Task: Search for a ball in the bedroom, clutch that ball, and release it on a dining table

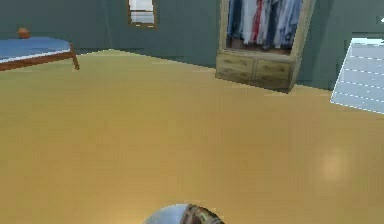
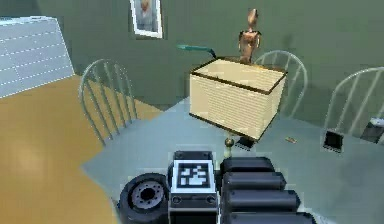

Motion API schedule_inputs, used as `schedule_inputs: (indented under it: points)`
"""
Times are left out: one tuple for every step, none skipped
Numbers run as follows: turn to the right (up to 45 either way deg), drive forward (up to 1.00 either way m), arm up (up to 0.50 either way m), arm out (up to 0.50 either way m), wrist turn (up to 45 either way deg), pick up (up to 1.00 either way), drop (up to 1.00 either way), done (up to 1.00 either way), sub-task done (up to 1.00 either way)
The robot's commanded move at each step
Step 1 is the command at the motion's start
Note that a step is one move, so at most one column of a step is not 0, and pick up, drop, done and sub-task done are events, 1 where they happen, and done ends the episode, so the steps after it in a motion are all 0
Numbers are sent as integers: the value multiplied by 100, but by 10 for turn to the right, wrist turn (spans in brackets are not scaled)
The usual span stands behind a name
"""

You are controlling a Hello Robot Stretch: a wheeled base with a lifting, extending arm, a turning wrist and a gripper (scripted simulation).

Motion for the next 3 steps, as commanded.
schedule_inputs:
  points:
    - [-150,0,0,0,0,0,0,0,0]
    - [450,0,0,0,0,0,0,0,0]
    - [60,0,0,0,0,0,0,0,0]
